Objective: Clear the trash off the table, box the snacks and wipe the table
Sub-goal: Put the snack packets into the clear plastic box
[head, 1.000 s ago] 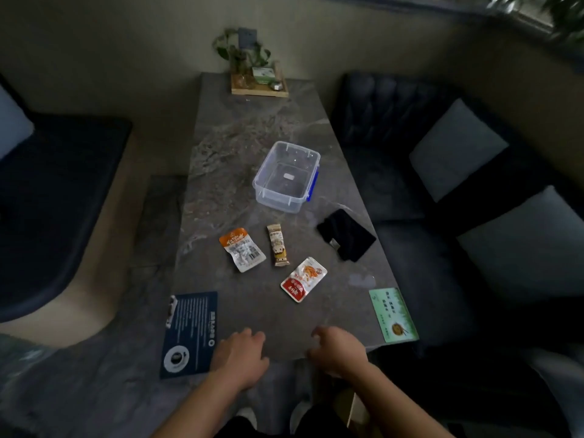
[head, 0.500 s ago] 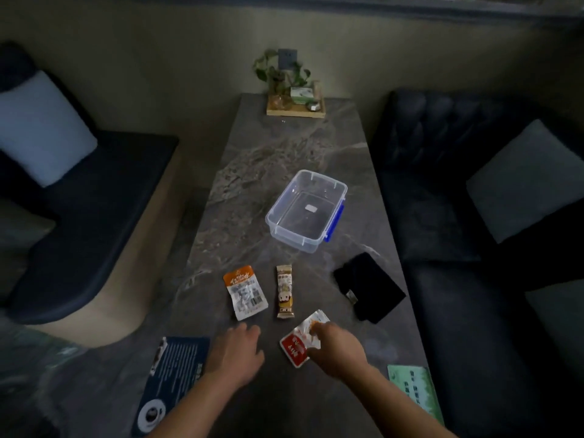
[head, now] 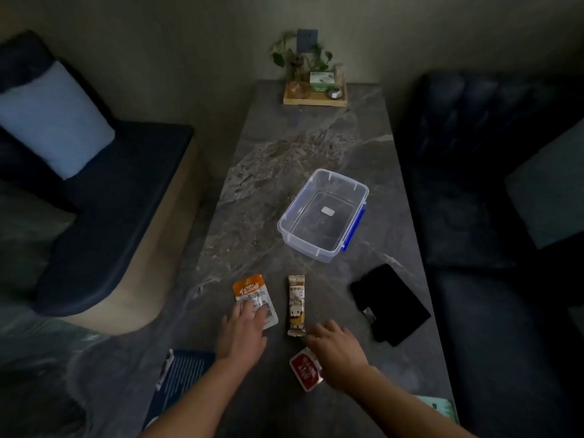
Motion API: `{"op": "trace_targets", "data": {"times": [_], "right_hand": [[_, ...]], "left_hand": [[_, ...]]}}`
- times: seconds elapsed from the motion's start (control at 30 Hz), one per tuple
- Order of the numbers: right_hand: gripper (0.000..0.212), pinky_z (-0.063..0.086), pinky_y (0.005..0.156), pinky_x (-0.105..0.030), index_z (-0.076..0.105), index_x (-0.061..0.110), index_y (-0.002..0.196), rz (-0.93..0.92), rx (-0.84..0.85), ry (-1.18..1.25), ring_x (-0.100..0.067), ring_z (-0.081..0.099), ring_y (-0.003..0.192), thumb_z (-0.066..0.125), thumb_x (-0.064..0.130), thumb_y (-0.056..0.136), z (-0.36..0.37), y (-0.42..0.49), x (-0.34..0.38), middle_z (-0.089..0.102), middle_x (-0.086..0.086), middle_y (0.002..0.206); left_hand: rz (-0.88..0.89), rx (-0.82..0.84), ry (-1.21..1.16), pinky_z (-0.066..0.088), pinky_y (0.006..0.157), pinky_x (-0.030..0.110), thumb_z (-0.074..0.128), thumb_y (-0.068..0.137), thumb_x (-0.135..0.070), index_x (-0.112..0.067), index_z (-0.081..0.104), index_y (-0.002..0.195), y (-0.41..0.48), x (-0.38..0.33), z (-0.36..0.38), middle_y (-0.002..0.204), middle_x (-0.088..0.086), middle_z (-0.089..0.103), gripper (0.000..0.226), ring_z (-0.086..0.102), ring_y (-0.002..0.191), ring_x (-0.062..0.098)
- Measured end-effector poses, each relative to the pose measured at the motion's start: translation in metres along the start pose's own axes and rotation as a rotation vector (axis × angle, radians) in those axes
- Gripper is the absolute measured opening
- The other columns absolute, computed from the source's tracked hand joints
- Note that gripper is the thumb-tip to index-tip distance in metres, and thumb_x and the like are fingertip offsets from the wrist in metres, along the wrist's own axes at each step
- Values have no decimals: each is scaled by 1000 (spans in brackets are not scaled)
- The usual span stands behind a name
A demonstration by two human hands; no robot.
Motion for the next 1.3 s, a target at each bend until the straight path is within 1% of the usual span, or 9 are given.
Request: {"op": "trace_targets", "data": {"times": [0.37, 0.47, 0.57, 0.67, 0.8, 0.9, 1.07, 1.17, 1.3], "right_hand": [[43, 40, 98, -41, 55, 27, 129, 84, 0, 27, -26, 43, 119, 66, 37, 89, 9, -8, -12, 48, -5, 132], [32, 46, 89, -33, 59, 31, 119, 197, -28, 201, -19, 54, 108, 66, 43, 90, 8, -14, -26, 56, 2, 120], [21, 44, 66, -21, 63, 29, 101, 314, -99, 409, -9, 59, 86, 67, 46, 90, 1, -22, -41, 65, 9, 98], [19, 34, 57, -14, 65, 29, 100, 340, -177, 477, -2, 53, 75, 68, 46, 90, -16, -24, -50, 64, 11, 90], [16, 57, 61, -37, 64, 22, 85, 441, -280, 718, -14, 67, 65, 73, 35, 89, -47, -23, -68, 69, 0, 77], [11, 61, 58, -36, 66, 23, 85, 516, -414, 940, -14, 70, 60, 76, 21, 88, -77, -23, -84, 71, -3, 76], [15, 62, 68, -38, 66, 16, 87, 556, -585, 1098, -14, 72, 70, 79, 22, 85, -123, -15, -115, 72, -5, 81], [16, 63, 66, -38, 67, 15, 87, 568, -600, 1171, -14, 74, 67, 80, 23, 84, -131, -9, -128, 74, -6, 78], [16, 62, 61, -37, 68, 15, 84, 609, -599, 1196, -13, 74, 64, 82, 22, 82, -132, -1, -139, 75, -3, 75]], "left_hand": [[189, -11, 147, 43, 89, 39, 46, 95, -24, -17, 59, 124, 24, -20, 8, 120, 5, 59, 32, 54, 110, 25], [232, -85, 50, 51, 66, 37, 67, 84, -19, -14, 70, 95, 14, -23, -14, 92, 5, 68, 12, 64, 83, 24], [231, -248, -82, 43, 39, 30, 87, 58, -8, -13, 64, 65, 5, -11, -37, 64, 2, 60, 25, 58, 54, 21], [191, -402, -176, 40, 40, 31, 83, 64, -4, -12, 64, 70, 0, 7, -58, 68, 3, 60, 22, 57, 56, 23], [117, -618, -412, 48, 52, 34, 78, 66, 7, -9, 68, 78, -4, 26, -95, 73, 7, 63, 22, 60, 61, 26], [124, -726, -511, 45, 59, 26, 71, 76, -1, -14, 69, 83, -2, 26, -124, 82, 1, 66, 15, 60, 67, 17], [282, -893, -517, 46, 68, 19, 59, 91, -16, -14, 69, 92, 23, -14, -181, 93, 2, 67, 10, 60, 77, 13], [398, -857, -429, 50, 66, 23, 63, 85, -10, -11, 71, 90, 61, -57, -203, 90, 5, 69, 9, 62, 78, 17], [419, -612, -325, 51, 47, 35, 73, 73, 0, -7, 71, 78, 120, -92, -186, 77, 9, 68, 9, 64, 65, 29]]}}
Point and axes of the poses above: each hand's wrist, its own y-axis towards the middle knuckle, its own z-axis out of the palm, x = y × z, the point moved 10 cm from there along y, towards the middle knuckle
